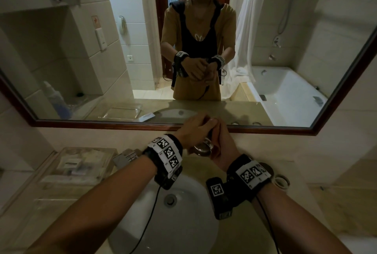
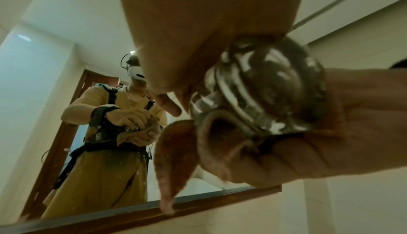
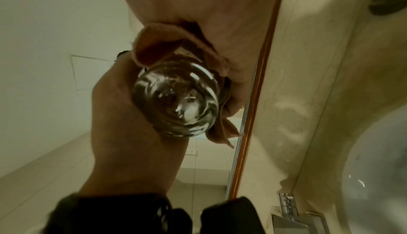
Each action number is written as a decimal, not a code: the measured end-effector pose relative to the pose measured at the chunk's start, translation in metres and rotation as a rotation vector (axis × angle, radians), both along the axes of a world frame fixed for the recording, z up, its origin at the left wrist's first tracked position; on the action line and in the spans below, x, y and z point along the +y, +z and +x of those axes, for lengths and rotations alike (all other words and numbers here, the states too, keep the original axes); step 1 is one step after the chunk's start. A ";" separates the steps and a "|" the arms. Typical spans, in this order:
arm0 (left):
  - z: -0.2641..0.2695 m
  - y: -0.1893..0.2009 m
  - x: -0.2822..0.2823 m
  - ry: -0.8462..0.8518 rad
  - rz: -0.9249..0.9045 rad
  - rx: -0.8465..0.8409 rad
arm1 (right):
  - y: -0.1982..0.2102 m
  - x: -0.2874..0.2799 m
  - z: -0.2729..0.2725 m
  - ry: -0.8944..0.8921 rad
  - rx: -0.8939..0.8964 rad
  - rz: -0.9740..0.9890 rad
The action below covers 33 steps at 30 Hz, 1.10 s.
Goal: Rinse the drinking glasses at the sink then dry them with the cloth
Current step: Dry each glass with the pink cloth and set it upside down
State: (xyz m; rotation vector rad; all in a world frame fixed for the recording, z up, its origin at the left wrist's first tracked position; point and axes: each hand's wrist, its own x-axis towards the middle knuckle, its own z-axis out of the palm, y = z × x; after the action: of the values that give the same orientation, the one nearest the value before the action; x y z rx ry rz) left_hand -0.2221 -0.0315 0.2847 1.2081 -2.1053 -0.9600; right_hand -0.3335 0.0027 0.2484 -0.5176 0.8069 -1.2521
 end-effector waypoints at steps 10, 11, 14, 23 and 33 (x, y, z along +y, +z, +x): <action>-0.009 -0.014 0.004 0.154 0.053 0.336 | -0.002 -0.008 -0.004 -0.031 0.174 0.034; -0.012 -0.015 0.006 0.167 0.045 0.362 | -0.004 -0.009 -0.005 -0.054 0.163 0.043; -0.017 -0.019 0.010 0.203 -0.004 0.406 | -0.012 -0.007 -0.009 -0.158 0.128 0.062; -0.016 -0.012 0.003 0.195 0.015 0.516 | -0.006 0.003 -0.007 -0.104 0.101 0.005; -0.007 -0.019 0.006 0.013 -0.041 0.403 | -0.014 0.007 -0.021 -0.052 0.116 0.007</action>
State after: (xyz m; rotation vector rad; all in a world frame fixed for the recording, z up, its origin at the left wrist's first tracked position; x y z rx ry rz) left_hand -0.2290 -0.0259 0.2661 0.9156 -1.7872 -1.0488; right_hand -0.3547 0.0096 0.2339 -0.5712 0.9271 -1.2754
